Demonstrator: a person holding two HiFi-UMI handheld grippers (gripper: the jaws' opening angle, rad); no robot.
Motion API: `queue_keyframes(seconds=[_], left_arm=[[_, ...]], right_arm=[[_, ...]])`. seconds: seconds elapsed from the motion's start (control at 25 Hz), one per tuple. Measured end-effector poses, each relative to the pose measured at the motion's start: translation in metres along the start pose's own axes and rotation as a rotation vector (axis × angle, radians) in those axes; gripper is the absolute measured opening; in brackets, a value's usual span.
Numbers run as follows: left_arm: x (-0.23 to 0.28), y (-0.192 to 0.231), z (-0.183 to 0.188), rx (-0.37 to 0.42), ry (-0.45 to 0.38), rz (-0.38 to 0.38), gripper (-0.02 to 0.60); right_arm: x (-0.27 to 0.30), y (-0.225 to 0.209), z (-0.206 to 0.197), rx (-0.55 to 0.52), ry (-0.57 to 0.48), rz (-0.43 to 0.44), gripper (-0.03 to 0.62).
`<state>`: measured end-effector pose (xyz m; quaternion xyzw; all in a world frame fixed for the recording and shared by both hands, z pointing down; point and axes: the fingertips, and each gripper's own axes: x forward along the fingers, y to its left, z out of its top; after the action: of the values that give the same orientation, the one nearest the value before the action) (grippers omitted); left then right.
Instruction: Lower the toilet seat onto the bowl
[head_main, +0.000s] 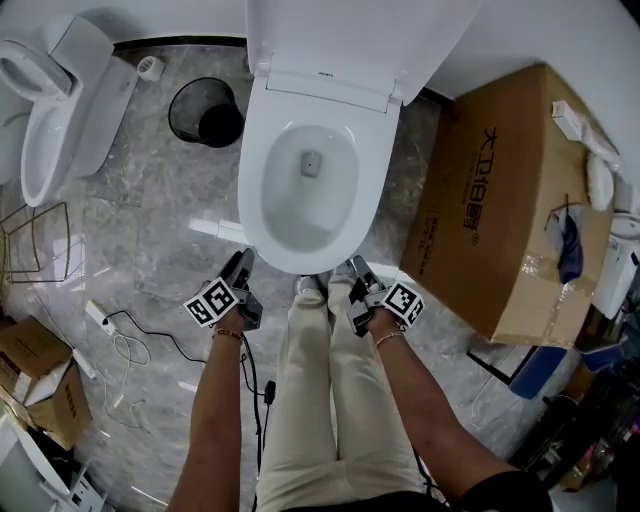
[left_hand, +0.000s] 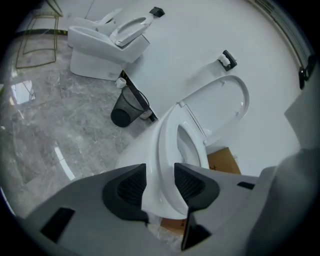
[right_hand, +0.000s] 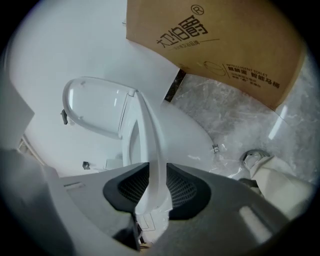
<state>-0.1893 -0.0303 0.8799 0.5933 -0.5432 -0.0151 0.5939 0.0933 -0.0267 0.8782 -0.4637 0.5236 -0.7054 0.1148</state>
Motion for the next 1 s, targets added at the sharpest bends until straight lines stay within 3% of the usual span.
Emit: queue_keyframes(seconds=[0.08,0.16,0.24,0.4,0.56,0.76,1.0], left_arm=[[-0.008,-0.002,0.003,0.086,-0.016,0.040,0.116],[-0.018,-0.011,0.007,0.183,-0.038,0.072,0.032],[-0.029,-0.029,0.009,0.251,-0.062,0.072,0.014],[-0.065,-0.092,0.033,0.411,-0.120,0.041,0.005],[-0.117,-0.170,0.068,0.591,-0.224,0.008,0.004],[-0.178,-0.238,0.106,0.676,-0.331,0.030,0.005],[-0.239,-0.313,0.142,0.713,-0.424,0.031,0.005]], right_arm=[[-0.008,0.001,0.003,-0.030,-0.002,-0.014,0.102],[-0.016,0.008,0.003,-0.143,0.020,-0.053,0.068],[-0.028,0.023,0.002,-0.302,0.055,-0.091,0.006],[-0.052,0.089,0.014,-0.598,0.043,-0.077,0.006],[-0.084,0.170,0.028,-0.790,-0.022,-0.016,0.006],[-0.128,0.272,0.035,-1.006,-0.103,0.062,0.006],[-0.181,0.372,0.040,-1.153,-0.200,0.158,0.006]])
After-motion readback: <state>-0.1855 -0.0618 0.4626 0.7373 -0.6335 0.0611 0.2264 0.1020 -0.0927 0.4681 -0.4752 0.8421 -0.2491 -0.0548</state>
